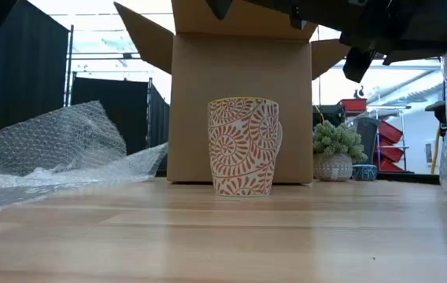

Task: Wrap mug
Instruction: Wrap the red mug with bubble wrap

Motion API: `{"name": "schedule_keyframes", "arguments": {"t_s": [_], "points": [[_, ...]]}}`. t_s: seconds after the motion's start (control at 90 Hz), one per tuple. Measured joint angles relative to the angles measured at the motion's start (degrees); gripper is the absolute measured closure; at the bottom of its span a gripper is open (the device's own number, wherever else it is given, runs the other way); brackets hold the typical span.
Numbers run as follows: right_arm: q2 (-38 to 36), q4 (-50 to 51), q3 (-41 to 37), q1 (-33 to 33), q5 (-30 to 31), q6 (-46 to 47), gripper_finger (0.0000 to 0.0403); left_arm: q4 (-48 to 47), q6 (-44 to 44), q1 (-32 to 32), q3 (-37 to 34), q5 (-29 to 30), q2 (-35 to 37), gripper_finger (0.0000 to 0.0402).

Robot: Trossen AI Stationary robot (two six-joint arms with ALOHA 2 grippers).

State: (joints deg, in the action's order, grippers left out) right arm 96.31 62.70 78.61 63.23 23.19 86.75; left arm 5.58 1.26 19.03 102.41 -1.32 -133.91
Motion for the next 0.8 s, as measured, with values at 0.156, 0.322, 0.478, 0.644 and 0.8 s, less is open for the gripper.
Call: {"name": "schedule_keyframes", "arguments": {"t_s": [0.156,0.322,0.478,0.644,0.8], "points": [[0.09,1.47,-0.45,4.67,-7.55,7.15,0.0163,-0.04,0.00,0.00,0.00,0.00,0.00,0.0402],[0.22,1.12,-4.22,9.56,-10.75,15.73,0.0164,-0.05,0.02,0.00,0.00,0.00,0.00,0.0402],[0.20,-1.99,-8.62,12.48,-15.55,18.03,0.0174,-0.06,0.03,0.00,0.00,0.00,0.00,0.0402],[0.11,-6.33,-11.82,13.39,-15.22,14.77,0.0181,-0.08,0.02,0.00,0.00,0.00,0.00,0.0402],[0.21,-6.44,-11.92,13.10,-16.13,10.86,0.0186,-0.09,0.01,0.00,0.00,0.00,0.00,0.0402]]}}
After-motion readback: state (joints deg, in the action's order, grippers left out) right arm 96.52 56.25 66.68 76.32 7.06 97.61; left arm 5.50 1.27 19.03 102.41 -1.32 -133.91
